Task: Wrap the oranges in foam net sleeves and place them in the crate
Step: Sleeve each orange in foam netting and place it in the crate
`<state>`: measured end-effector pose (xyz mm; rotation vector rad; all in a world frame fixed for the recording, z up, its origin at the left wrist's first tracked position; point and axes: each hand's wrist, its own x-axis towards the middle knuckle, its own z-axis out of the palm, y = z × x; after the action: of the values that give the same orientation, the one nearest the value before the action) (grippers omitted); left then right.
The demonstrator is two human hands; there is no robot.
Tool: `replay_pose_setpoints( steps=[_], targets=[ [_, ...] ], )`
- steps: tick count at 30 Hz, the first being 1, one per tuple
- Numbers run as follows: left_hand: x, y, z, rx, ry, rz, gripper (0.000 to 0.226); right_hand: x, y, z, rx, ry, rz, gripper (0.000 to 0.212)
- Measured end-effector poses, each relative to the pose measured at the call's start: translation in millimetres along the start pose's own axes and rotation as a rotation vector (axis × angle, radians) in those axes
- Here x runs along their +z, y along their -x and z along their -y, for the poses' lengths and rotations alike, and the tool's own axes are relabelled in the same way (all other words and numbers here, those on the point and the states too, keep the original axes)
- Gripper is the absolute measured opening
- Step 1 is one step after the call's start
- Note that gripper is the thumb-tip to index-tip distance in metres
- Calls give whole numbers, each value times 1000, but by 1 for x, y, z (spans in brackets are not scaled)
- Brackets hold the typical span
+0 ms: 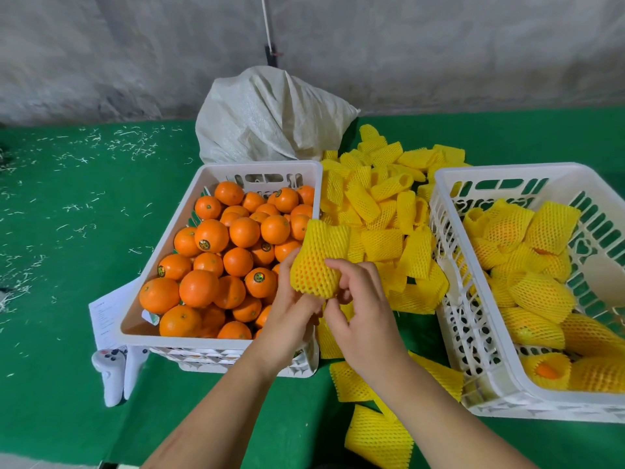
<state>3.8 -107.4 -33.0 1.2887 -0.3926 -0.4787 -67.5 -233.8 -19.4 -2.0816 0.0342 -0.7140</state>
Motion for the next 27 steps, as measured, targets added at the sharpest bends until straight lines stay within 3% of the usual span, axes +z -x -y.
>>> replay_pose_setpoints(
  steps=[8, 12, 17, 19, 21, 23, 25, 27],
  targets=[
    [7, -4, 6, 77, -81, -188, 43, -17, -13, -8, -115, 126, -148, 30],
    [4, -6, 10, 80, -125, -301, 40, -6, 0, -5, -143, 133, -132, 27],
    [3, -5, 10, 96, -174, -319, 41, -6, 2, -7, -165, 114, -162, 23],
    [3, -4, 9, 93, -168, -342, 46, -5, 2, -3, -156, 79, -94, 21],
    [2, -4, 7, 91, -172, -390, 52, -4, 6, 2, -4, -66, 13, 14],
    [1, -3, 3, 112, -199, -398, 55, -2, 9, 9, 276, -318, 20, 14],
    [1, -1, 2, 144, -226, -323, 57, 1, 8, 12, 532, -503, 46, 50],
    [1, 0, 4, 129, -275, -210, 60, 5, 5, 10, 656, -619, 180, 81]
  ],
)
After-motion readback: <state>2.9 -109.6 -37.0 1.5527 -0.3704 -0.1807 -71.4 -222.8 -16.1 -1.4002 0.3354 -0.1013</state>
